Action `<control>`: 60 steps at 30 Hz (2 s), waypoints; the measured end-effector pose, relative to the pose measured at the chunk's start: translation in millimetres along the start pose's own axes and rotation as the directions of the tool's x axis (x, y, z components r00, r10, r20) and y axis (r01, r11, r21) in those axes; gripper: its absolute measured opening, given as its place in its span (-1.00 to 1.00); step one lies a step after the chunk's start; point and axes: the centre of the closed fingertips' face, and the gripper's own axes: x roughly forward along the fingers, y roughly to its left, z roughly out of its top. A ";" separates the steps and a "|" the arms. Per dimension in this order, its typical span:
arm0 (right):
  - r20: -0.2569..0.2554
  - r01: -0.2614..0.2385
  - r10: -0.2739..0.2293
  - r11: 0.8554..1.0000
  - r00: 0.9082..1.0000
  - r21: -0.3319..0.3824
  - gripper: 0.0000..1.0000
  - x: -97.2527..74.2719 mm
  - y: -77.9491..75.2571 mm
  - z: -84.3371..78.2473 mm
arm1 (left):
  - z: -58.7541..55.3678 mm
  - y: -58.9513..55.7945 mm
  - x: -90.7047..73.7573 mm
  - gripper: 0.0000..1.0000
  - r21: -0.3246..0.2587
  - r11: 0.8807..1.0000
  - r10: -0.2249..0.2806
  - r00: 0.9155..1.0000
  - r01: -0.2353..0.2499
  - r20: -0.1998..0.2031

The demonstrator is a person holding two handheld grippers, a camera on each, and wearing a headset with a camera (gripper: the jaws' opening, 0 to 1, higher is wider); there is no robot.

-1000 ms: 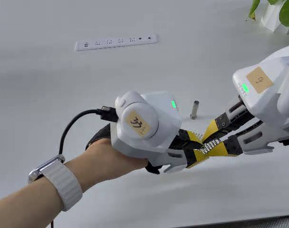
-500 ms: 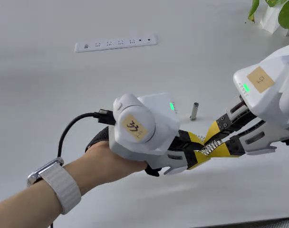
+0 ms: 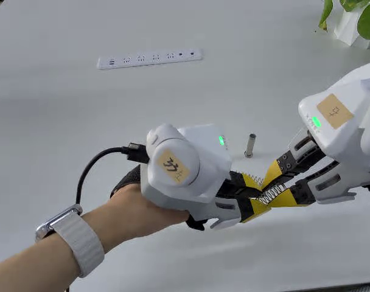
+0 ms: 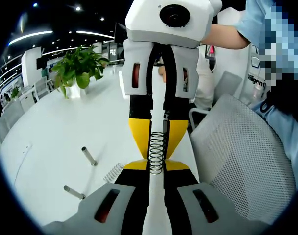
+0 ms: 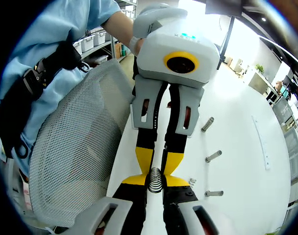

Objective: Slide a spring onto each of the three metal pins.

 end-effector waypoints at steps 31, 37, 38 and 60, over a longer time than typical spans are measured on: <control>0.008 -0.017 0.017 1.000 1.000 -0.001 -0.86 2.3 -6.2 2.1 | -1.0 1.1 -5.0 -0.86 0.019 1.000 0.018 0.999 -0.019 0.038; 0.003 -0.023 0.023 1.000 1.000 -0.009 -0.86 5.0 -8.0 2.3 | -4.9 4.3 -7.1 -0.84 0.009 0.999 0.052 0.998 -0.052 0.046; 0.002 -0.026 0.026 1.000 1.000 -0.010 -0.86 5.5 -7.5 2.7 | -6.1 5.3 -7.7 -0.80 0.002 0.998 0.060 0.997 -0.060 0.045; 0.010 -0.072 0.072 0.996 0.997 -0.045 -0.86 16.5 -14.2 7.8 | -56.4 55.2 -74.7 0.85 -0.209 0.871 0.470 0.878 -0.445 0.092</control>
